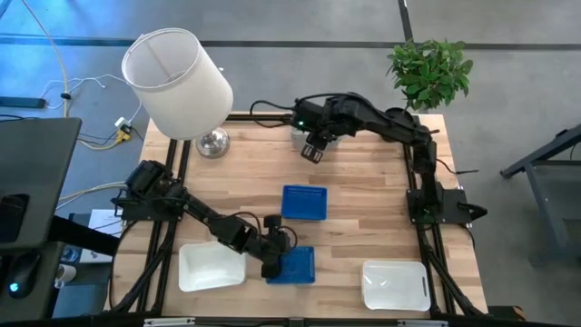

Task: Stack baskets by color
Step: Stack the bottom blue bin on the blue bin

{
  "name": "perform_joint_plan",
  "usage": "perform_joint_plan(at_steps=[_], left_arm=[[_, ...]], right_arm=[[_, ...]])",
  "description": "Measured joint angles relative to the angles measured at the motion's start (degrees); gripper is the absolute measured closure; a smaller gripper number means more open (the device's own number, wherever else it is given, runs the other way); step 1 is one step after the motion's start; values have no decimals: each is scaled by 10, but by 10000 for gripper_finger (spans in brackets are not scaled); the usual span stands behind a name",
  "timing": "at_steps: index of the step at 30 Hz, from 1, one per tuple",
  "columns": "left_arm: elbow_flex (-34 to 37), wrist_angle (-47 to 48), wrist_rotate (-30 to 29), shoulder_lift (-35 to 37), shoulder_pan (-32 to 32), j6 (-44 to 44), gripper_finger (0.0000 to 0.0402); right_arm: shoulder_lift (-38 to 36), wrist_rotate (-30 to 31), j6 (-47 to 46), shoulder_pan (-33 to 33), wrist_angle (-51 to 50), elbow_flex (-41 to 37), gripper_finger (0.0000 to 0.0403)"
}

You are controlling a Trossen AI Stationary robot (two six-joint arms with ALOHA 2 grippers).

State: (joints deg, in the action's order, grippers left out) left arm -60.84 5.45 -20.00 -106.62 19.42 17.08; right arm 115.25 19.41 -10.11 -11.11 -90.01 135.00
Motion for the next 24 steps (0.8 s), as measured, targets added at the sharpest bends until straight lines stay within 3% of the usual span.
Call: perform_joint_plan(at_steps=[11, 16, 24], left_arm=[[0, 70, 1, 124, -70, -104, 401], [0, 85, 33, 189, -127, -180, 401], [-29, 114, 142, 237, -234, -288, 401]], right_arm=[[-95, 73, -34, 69, 0, -28, 284], [-156, 110, -86, 98, 1, -111, 284], [-259, 160, -191, 124, 6, -275, 284]])
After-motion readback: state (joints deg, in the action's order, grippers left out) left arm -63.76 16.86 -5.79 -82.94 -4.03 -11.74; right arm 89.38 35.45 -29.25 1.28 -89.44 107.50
